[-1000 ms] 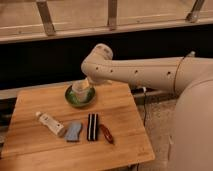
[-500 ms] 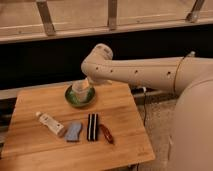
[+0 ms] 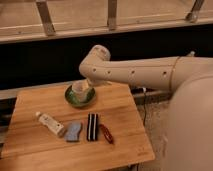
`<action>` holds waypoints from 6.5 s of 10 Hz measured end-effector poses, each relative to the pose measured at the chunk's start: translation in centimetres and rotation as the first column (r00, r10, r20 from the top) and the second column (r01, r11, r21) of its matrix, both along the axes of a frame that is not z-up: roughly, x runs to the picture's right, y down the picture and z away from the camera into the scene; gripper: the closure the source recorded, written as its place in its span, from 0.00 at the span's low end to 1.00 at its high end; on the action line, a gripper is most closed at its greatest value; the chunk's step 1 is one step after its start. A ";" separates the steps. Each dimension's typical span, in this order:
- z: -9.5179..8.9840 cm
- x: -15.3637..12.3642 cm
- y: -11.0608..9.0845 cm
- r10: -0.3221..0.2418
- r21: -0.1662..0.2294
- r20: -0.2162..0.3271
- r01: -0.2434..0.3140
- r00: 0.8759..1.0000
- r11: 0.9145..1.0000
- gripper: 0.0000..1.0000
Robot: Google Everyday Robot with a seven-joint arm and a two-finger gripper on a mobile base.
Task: Stand the bottle upright
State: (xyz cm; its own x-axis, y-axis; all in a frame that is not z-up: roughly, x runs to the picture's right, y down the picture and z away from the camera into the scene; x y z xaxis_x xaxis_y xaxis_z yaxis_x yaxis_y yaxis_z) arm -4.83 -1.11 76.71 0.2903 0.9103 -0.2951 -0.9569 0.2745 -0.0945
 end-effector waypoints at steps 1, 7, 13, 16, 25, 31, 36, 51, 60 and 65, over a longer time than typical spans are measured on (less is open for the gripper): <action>0.3 -0.7 -0.1 -0.019 0.001 0.000 0.019 1.000 1.000 0.20; -0.9 -8.2 -5.5 -0.198 0.066 0.099 0.192 0.975 0.979 0.20; -2.4 -13.1 -5.5 -0.258 0.089 0.193 0.245 0.947 0.966 0.20; -1.7 -12.3 -4.5 -0.260 0.060 0.245 0.253 0.934 0.966 0.20; -6.3 -26.2 -1.9 -0.436 0.158 0.562 0.426 0.703 0.891 0.20; -5.6 -27.6 -0.6 -0.459 0.144 0.583 0.471 0.670 0.870 0.20; -2.4 -34.6 3.1 -0.542 0.101 0.603 0.618 0.585 0.780 0.20; 3.4 -32.4 11.3 -0.447 -0.204 0.562 0.641 0.696 0.740 0.20; 6.8 -33.4 15.8 -0.376 -0.326 0.601 0.646 0.705 0.691 0.20; 8.8 -33.1 18.1 -0.333 -0.383 0.609 0.634 0.720 0.672 0.20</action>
